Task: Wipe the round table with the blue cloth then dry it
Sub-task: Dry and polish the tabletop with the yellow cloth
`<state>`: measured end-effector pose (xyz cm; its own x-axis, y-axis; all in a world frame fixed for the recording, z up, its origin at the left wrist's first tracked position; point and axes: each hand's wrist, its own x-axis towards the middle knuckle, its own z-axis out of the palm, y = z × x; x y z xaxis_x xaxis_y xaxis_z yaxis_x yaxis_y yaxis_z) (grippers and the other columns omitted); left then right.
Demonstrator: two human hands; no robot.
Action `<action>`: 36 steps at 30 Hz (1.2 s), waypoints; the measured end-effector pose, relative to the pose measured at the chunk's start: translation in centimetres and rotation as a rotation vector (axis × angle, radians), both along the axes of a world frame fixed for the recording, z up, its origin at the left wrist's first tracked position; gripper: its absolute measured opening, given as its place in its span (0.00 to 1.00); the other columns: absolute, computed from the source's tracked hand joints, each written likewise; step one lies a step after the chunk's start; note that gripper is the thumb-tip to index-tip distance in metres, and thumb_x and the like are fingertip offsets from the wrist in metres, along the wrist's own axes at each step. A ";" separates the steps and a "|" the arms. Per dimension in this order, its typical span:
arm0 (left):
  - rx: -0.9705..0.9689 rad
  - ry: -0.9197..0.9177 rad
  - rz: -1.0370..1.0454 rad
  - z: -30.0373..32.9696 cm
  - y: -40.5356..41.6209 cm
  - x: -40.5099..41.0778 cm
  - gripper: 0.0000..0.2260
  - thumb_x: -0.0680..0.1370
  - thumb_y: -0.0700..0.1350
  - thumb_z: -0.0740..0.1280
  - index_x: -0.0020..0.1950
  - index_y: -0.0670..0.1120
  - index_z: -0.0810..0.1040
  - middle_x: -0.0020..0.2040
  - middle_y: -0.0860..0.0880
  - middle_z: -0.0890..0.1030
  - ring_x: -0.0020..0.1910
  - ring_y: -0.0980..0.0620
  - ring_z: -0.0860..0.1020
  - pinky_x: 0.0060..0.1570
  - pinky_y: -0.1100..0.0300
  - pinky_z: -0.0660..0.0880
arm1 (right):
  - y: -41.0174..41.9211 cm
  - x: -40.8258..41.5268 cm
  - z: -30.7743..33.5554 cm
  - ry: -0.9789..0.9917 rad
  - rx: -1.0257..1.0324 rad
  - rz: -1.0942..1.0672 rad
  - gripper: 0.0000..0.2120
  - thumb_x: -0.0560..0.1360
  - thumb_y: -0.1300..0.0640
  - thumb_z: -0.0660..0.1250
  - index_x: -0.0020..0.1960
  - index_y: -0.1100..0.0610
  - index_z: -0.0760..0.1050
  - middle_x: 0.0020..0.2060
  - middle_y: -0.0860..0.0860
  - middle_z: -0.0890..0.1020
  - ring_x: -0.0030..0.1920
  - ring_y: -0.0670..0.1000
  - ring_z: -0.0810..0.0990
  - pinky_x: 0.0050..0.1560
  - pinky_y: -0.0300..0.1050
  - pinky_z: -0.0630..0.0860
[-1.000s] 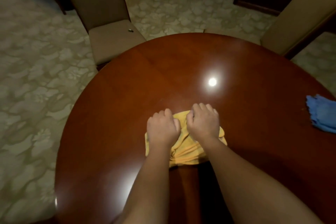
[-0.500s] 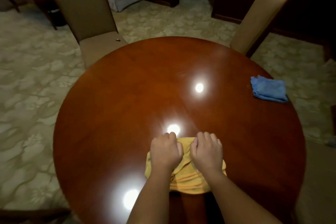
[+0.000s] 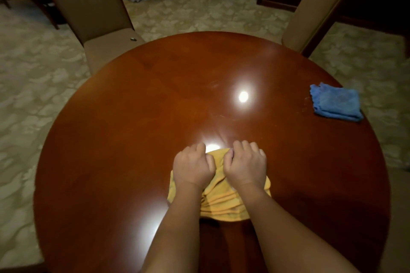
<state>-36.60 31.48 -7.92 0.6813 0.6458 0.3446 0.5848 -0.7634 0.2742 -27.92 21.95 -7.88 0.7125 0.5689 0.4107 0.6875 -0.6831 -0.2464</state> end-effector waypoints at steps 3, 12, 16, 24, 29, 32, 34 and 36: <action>0.011 0.001 0.026 -0.3 1.9 2.4 0.09 0.67 0.44 0.54 0.30 0.43 0.70 0.24 0.47 0.69 0.21 0.46 0.67 0.20 0.59 0.62 | 2.1 2.3 0.0 -0.023 0.007 -0.015 0.14 0.71 0.53 0.54 0.34 0.58 0.73 0.30 0.54 0.76 0.34 0.57 0.74 0.35 0.47 0.69; 0.019 -0.033 0.071 -0.2 8.3 9.6 0.09 0.67 0.45 0.54 0.29 0.45 0.67 0.23 0.47 0.68 0.20 0.46 0.67 0.21 0.61 0.60 | 9.1 9.7 -0.2 -0.051 -0.032 -0.022 0.13 0.70 0.53 0.55 0.35 0.58 0.74 0.31 0.55 0.77 0.35 0.59 0.75 0.35 0.48 0.70; 0.011 -0.069 0.115 -0.5 10.9 12.7 0.09 0.68 0.45 0.54 0.30 0.45 0.67 0.24 0.47 0.69 0.21 0.45 0.68 0.20 0.59 0.63 | 12.3 13.1 -0.2 -0.075 -0.031 -0.006 0.14 0.71 0.53 0.54 0.35 0.58 0.74 0.31 0.54 0.77 0.34 0.58 0.75 0.36 0.47 0.71; -0.011 -0.040 0.089 -0.6 12.1 13.7 0.09 0.70 0.46 0.52 0.31 0.45 0.65 0.25 0.49 0.66 0.22 0.46 0.68 0.21 0.59 0.65 | 12.9 13.6 0.5 -0.045 -0.045 -0.025 0.14 0.71 0.53 0.55 0.34 0.58 0.74 0.30 0.54 0.77 0.33 0.58 0.75 0.34 0.47 0.71; 0.026 -0.020 -0.045 0.0 9.6 12.1 0.08 0.70 0.46 0.51 0.32 0.46 0.63 0.25 0.48 0.66 0.22 0.46 0.68 0.22 0.60 0.64 | 9.0 10.5 0.7 0.050 -0.095 -0.120 0.16 0.72 0.52 0.53 0.36 0.59 0.75 0.31 0.55 0.78 0.35 0.57 0.76 0.36 0.48 0.72; 0.004 0.019 -0.043 0.2 5.4 10.1 0.10 0.69 0.46 0.52 0.32 0.44 0.68 0.25 0.46 0.70 0.22 0.46 0.69 0.22 0.60 0.65 | 4.8 8.5 0.7 0.064 -0.098 -0.106 0.15 0.73 0.52 0.53 0.37 0.58 0.74 0.32 0.54 0.77 0.36 0.57 0.75 0.37 0.48 0.72; 0.014 0.024 -0.070 0.4 2.1 8.8 0.10 0.68 0.46 0.53 0.31 0.43 0.69 0.24 0.46 0.70 0.21 0.45 0.68 0.22 0.60 0.62 | 1.4 7.2 0.5 0.082 -0.111 -0.119 0.15 0.73 0.52 0.53 0.37 0.58 0.74 0.32 0.54 0.77 0.36 0.57 0.75 0.37 0.49 0.72; 0.010 0.019 -0.117 0.5 -1.1 7.6 0.09 0.67 0.45 0.54 0.30 0.43 0.70 0.24 0.46 0.70 0.21 0.45 0.68 0.22 0.61 0.61 | -2.1 5.7 0.4 0.084 -0.111 -0.149 0.15 0.73 0.52 0.53 0.37 0.57 0.74 0.32 0.54 0.77 0.36 0.56 0.75 0.37 0.49 0.72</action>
<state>-28.95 30.39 -7.42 0.7582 0.5581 0.3370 0.4966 -0.8293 0.2561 -22.19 19.87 -7.47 0.8213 0.4930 0.2872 0.5570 -0.8018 -0.2164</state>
